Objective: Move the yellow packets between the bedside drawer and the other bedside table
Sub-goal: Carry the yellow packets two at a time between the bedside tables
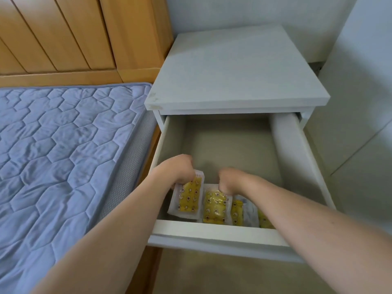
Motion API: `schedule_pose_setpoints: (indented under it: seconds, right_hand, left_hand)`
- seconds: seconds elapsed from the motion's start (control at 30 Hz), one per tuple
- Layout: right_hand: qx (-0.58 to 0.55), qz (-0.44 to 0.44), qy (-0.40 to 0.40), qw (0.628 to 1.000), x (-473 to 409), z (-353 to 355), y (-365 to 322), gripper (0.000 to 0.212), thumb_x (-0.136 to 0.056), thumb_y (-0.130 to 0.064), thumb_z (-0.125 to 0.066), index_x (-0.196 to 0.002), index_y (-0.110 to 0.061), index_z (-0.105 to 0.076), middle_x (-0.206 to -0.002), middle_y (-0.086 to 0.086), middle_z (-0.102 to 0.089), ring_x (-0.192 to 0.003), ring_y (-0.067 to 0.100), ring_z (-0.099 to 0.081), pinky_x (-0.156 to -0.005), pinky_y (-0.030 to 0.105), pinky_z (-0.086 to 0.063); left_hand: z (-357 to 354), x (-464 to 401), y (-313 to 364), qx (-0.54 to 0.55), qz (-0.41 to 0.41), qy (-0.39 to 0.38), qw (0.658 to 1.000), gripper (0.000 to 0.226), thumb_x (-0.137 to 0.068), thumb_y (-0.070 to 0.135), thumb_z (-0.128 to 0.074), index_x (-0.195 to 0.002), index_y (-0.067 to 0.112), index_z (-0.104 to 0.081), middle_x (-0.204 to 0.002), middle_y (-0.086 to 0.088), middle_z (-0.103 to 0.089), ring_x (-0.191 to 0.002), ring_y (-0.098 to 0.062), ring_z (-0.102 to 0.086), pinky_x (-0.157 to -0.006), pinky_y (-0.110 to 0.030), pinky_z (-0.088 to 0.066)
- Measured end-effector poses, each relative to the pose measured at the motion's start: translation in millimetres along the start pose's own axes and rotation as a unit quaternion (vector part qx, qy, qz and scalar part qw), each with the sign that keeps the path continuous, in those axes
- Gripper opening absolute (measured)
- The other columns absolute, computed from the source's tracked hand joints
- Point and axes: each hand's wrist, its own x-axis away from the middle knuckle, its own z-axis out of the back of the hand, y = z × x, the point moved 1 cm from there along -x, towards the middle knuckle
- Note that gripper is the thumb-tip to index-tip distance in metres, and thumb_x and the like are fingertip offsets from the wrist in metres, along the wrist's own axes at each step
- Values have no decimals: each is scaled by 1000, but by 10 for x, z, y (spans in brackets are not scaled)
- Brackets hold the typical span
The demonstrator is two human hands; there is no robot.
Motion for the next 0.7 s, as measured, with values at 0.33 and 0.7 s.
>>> schedule_pose_setpoints:
  seconds: [0.33,0.7]
  right_hand:
    - [28,44,13,999,-46,-112,38,37,-86,1,-46,-115,-6,-67,-115,13,-67,-103,30,-64,-83,30,-53]
    - [35,64,52,996,-16,-107,20,35,-86,2,-48,-114,-6,-69,-112,13,-69,-101,30,-65,-86,35,-55]
  left_hand:
    - [-216,-82,24,-184,-30,-35,982,26,-95,7,-49,-116,1,-62,-117,-15,-64,-108,-30,-62,-84,-33,-48]
    - [-218,-110,62,-255,-64,79,962,14,-89,1,-53,-97,11,-60,-87,-5,-52,-80,-25,-53,-69,-34,-45]
